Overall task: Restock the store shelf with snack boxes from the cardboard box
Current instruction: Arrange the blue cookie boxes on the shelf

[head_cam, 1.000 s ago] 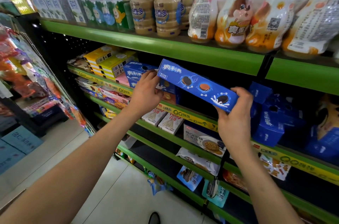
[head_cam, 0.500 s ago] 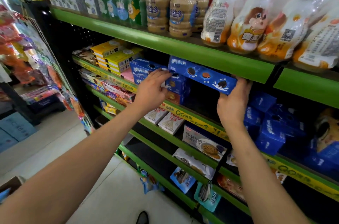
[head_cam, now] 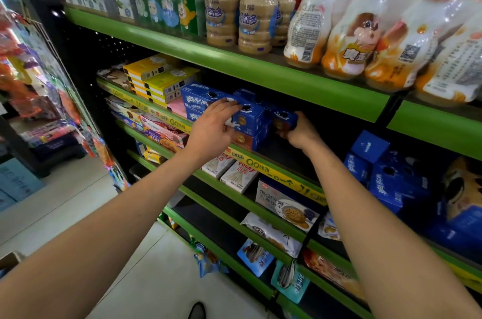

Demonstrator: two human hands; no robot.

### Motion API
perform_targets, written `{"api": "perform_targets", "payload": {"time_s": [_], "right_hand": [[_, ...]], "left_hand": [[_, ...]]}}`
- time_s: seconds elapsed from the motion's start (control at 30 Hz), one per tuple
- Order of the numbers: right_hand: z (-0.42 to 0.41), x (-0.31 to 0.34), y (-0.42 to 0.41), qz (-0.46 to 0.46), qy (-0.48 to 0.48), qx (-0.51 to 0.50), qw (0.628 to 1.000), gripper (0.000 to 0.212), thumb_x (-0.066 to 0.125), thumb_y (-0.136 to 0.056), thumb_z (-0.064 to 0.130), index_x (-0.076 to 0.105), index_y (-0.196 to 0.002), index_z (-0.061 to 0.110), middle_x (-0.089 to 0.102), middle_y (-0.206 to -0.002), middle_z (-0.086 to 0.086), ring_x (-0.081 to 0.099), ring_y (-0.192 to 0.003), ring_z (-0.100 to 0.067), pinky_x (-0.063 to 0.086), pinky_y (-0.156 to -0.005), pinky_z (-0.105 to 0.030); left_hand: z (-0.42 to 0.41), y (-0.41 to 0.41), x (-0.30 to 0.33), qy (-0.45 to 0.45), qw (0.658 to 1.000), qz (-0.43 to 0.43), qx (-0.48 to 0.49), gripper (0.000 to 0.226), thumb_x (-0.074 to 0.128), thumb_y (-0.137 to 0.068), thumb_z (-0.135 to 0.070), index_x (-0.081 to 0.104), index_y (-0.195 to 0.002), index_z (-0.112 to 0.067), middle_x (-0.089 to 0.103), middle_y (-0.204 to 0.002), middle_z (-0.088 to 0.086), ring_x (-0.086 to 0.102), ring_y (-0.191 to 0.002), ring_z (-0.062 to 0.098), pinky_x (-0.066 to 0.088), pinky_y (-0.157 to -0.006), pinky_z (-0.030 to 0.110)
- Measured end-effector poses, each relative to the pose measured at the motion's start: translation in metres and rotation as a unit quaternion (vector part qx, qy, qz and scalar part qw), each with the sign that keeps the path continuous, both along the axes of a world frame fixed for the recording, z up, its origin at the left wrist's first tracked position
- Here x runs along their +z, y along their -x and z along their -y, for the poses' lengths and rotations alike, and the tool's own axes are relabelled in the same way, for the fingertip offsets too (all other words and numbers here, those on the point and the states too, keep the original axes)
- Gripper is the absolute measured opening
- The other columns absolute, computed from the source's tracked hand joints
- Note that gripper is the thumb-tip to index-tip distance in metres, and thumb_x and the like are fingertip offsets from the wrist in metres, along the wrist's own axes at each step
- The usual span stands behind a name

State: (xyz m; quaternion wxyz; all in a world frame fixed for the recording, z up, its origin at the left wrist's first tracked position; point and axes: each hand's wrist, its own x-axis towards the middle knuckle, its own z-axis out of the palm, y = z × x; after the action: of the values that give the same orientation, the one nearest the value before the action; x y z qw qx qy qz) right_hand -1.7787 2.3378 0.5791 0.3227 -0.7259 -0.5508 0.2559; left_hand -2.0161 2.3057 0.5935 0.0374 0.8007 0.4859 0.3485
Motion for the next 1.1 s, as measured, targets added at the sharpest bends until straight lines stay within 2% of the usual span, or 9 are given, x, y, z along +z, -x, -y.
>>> {"api": "perform_targets", "payload": {"time_s": [0.07, 0.2, 0.27, 0.37, 0.6, 0.77, 0.9, 1.03, 1.1], "right_hand": [[-0.006, -0.001, -0.002, -0.014, 0.015, 0.025, 0.999, 0.062, 0.078, -0.082, 0.011, 0.049, -0.137, 0.014, 0.062, -0.13, -0.011, 0.058, -0.119, -0.03, 0.047, -0.102, -0.044], [-0.009, 0.002, 0.001, -0.074, -0.013, 0.071, 0.995, 0.075, 0.077, -0.08, 0.0, 0.042, -0.145, 0.01, 0.059, -0.131, -0.009, 0.054, -0.11, -0.015, 0.042, -0.09, -0.023], [-0.011, 0.002, 0.003, -0.069, -0.024, 0.09, 0.993, 0.079, 0.074, -0.083, -0.001, 0.035, -0.151, 0.01, 0.054, -0.139, -0.011, 0.052, -0.118, -0.016, 0.038, -0.092, -0.019], [-0.015, 0.003, 0.008, -0.048, -0.023, 0.116, 0.992, 0.075, 0.067, -0.088, -0.002, 0.034, -0.152, 0.016, 0.047, -0.148, -0.012, 0.049, -0.131, -0.023, 0.037, -0.1, -0.02], [-0.018, 0.006, 0.018, -0.025, -0.027, 0.116, 0.993, 0.075, 0.039, -0.083, -0.02, 0.047, -0.144, 0.022, 0.048, -0.146, -0.014, 0.048, -0.131, -0.027, 0.041, -0.1, -0.027], [-0.019, 0.007, 0.021, -0.008, -0.033, 0.114, 0.993, 0.067, 0.039, -0.082, -0.02, 0.051, -0.136, 0.019, 0.054, -0.138, -0.013, 0.053, -0.121, -0.026, 0.043, -0.088, -0.025], [-0.018, 0.007, 0.022, -0.013, -0.033, 0.103, 0.994, 0.062, 0.041, -0.083, -0.018, 0.054, -0.132, 0.019, 0.058, -0.133, -0.012, 0.053, -0.109, -0.018, 0.041, -0.081, -0.021], [-0.018, 0.005, 0.023, -0.026, -0.033, 0.092, 0.995, 0.063, 0.041, -0.083, -0.018, 0.055, -0.131, 0.021, 0.059, -0.132, -0.011, 0.052, -0.106, -0.016, 0.041, -0.081, -0.023], [-0.016, 0.004, 0.023, -0.028, -0.038, 0.093, 0.995, 0.067, 0.042, -0.082, -0.018, 0.054, -0.134, 0.022, 0.056, -0.136, -0.011, 0.053, -0.115, -0.02, 0.043, -0.087, -0.025]], "left_hand": [[-0.001, 0.0, 0.0, 0.001, 1.0, -0.003, 0.0, 0.056, 0.053, -0.083, -0.012, 0.056, -0.138, -0.017, 0.052, -0.145, 0.002, 0.037, -0.141, 0.022, 0.03, -0.115, 0.038], [-0.002, 0.0, 0.0, 0.001, 1.0, -0.001, 0.0, 0.055, 0.056, -0.084, -0.01, 0.056, -0.138, -0.017, 0.052, -0.145, 0.002, 0.037, -0.141, 0.021, 0.029, -0.116, 0.037], [-0.001, -0.001, 0.0, 0.005, 1.0, -0.001, 0.006, 0.055, 0.057, -0.084, -0.009, 0.055, -0.139, -0.018, 0.052, -0.146, 0.001, 0.036, -0.141, 0.02, 0.028, -0.116, 0.035], [-0.001, -0.002, 0.0, 0.003, 1.0, 0.002, 0.006, 0.056, 0.057, -0.083, -0.008, 0.056, -0.138, -0.017, 0.052, -0.145, 0.002, 0.038, -0.141, 0.021, 0.03, -0.115, 0.036], [-0.002, -0.003, -0.001, 0.0, 1.0, -0.005, 0.009, 0.056, 0.056, -0.084, -0.005, 0.055, -0.138, -0.016, 0.052, -0.145, 0.001, 0.037, -0.141, 0.02, 0.03, -0.115, 0.035], [-0.004, -0.005, -0.004, -0.004, 1.0, 0.001, 0.014, 0.057, 0.055, -0.083, -0.005, 0.054, -0.139, -0.017, 0.052, -0.145, 0.0, 0.035, -0.142, 0.019, 0.027, -0.113, 0.029], [-0.006, -0.005, -0.005, -0.006, 1.0, 0.007, 0.011, 0.057, 0.055, -0.082, -0.004, 0.055, -0.138, -0.017, 0.052, -0.145, 0.0, 0.035, -0.142, 0.019, 0.024, -0.113, 0.026], [-0.005, -0.004, -0.006, -0.008, 1.0, 0.008, 0.01, 0.058, 0.053, -0.081, -0.006, 0.056, -0.137, -0.017, 0.053, -0.144, 0.001, 0.035, -0.142, 0.019, 0.025, -0.112, 0.026], [-0.004, -0.004, -0.005, -0.005, 1.0, 0.001, 0.011, 0.057, 0.054, -0.082, -0.006, 0.055, -0.138, -0.017, 0.052, -0.144, 0.0, 0.035, -0.142, 0.02, 0.026, -0.112, 0.027]]}}
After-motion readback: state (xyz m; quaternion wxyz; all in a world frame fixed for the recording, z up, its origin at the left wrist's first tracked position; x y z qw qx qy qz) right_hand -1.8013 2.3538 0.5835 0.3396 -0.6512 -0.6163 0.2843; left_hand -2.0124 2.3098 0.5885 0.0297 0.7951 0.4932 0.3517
